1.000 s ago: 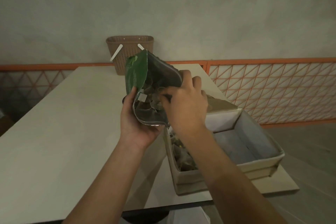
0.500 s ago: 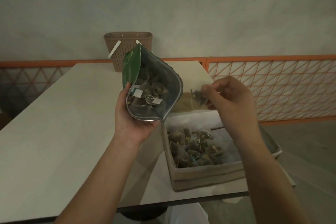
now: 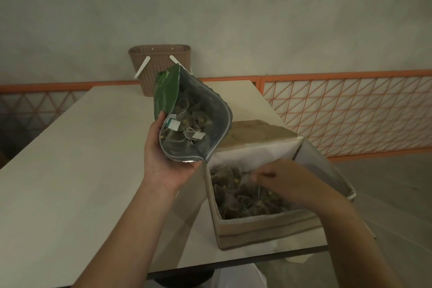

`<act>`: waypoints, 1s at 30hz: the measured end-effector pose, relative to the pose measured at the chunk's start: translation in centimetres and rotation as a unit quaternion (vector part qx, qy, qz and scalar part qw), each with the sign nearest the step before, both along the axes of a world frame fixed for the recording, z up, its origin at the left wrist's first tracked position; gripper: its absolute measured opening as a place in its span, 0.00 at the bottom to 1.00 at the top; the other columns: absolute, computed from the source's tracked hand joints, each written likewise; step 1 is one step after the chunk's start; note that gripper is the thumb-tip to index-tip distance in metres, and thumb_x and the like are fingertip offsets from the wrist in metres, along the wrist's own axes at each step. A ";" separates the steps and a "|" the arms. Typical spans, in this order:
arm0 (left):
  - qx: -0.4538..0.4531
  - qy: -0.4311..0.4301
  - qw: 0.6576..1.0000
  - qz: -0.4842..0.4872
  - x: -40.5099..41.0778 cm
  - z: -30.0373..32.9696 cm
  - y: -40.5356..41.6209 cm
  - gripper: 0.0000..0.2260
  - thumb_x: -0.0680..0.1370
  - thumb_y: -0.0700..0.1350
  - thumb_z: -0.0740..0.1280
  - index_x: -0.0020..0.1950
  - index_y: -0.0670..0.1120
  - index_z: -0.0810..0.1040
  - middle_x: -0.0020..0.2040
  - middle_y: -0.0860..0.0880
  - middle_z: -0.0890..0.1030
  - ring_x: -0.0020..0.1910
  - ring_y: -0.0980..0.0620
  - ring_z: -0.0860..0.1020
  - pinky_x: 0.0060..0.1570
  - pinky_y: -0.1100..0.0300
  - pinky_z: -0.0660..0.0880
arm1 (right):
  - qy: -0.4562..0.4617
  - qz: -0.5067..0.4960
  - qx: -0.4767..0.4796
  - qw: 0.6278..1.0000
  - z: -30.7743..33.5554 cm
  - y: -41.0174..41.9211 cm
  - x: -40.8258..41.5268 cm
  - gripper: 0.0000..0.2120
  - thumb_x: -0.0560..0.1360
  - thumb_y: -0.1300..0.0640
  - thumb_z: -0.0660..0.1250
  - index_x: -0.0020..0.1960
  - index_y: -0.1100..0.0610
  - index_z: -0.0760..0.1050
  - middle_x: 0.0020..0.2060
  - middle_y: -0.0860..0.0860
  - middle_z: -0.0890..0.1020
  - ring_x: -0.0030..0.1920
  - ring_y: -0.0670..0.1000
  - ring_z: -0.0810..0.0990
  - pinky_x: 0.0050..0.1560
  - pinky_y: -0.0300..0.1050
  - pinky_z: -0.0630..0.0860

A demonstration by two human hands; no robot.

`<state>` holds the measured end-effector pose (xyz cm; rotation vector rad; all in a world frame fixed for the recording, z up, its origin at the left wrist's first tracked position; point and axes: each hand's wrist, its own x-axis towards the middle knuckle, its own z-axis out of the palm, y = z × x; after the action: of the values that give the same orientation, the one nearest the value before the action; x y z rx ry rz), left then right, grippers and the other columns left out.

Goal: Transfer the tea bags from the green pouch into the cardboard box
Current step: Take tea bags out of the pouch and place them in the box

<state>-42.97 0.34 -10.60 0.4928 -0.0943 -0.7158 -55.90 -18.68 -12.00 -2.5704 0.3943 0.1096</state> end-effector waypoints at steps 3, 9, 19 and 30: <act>0.001 0.006 1.000 -0.004 0.5 -0.2 0.2 0.21 0.80 0.59 0.62 0.57 0.46 0.85 0.59 0.44 0.84 0.52 0.41 0.85 0.48 0.49 0.84 | -0.033 0.004 -0.012 0.999 1.1 0.7 0.2 0.10 0.79 0.45 0.61 0.46 0.45 0.80 0.40 0.44 0.82 0.42 0.45 0.79 0.44 0.38 0.74; 0.001 0.002 1.000 -0.015 0.3 0.0 0.3 0.23 0.80 0.60 0.62 0.65 0.47 0.81 0.62 0.42 0.82 0.54 0.41 0.82 0.47 0.49 0.83 | -0.359 -0.009 0.122 0.926 6.3 5.1 0.9 0.02 0.74 0.56 0.71 0.44 0.50 0.81 0.36 0.41 0.80 0.38 0.38 0.77 0.39 0.27 0.71; 0.040 -0.013 0.999 0.028 0.4 -0.4 0.2 0.24 0.80 0.59 0.61 0.44 0.45 0.89 0.48 0.44 0.87 0.41 0.46 0.86 0.36 0.55 0.83 | -0.270 0.088 -0.162 0.945 6.9 9.9 8.0 0.11 0.76 0.55 0.67 0.58 0.55 0.81 0.52 0.51 0.80 0.46 0.48 0.78 0.48 0.39 0.73; 0.025 -0.012 0.999 0.025 0.5 -0.3 0.5 0.23 0.79 0.60 0.63 0.42 0.44 0.89 0.46 0.43 0.87 0.38 0.44 0.86 0.35 0.53 0.83 | -0.274 0.061 -0.185 0.942 6.6 9.4 8.8 0.08 0.77 0.57 0.65 0.53 0.56 0.80 0.48 0.51 0.81 0.46 0.50 0.81 0.46 0.40 0.76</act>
<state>-42.45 0.84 -10.94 0.5496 -0.0855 -0.6639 -47.11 -9.32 -5.40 -2.8353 0.0428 -0.6845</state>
